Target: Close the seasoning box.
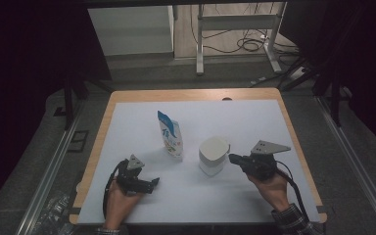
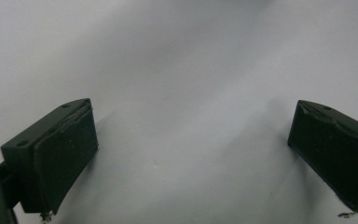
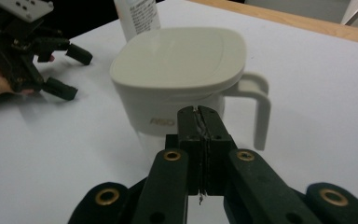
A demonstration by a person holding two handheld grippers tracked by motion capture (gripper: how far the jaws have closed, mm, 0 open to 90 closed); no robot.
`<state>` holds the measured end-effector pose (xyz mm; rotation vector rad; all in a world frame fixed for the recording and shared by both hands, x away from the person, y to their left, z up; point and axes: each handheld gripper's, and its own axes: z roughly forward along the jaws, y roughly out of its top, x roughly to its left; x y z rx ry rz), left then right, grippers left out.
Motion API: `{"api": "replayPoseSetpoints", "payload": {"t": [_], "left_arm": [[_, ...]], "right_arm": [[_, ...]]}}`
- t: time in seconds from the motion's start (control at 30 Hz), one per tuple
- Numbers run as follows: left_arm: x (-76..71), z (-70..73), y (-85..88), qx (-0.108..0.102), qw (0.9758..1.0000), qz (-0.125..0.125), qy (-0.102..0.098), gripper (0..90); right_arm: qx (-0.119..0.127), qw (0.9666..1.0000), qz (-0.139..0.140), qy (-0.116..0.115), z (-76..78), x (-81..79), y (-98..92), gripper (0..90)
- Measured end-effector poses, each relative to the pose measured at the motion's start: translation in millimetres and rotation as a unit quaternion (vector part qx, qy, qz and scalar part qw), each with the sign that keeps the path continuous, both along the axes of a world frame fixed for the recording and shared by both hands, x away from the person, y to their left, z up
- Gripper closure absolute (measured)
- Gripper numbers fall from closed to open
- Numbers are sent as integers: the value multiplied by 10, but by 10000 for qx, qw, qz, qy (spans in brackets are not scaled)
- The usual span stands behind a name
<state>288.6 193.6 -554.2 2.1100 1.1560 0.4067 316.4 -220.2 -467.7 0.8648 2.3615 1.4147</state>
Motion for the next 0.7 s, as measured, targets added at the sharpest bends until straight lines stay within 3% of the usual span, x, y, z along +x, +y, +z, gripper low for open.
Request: {"api": "replayPoseSetpoints", "payload": {"t": [0.7], "left_arm": [[0, -1, 0, -4, 10000, 3, -5, 16]], "right_arm": [[-369, 9982, 386, 262, -454, -49, 283, 883]]}}
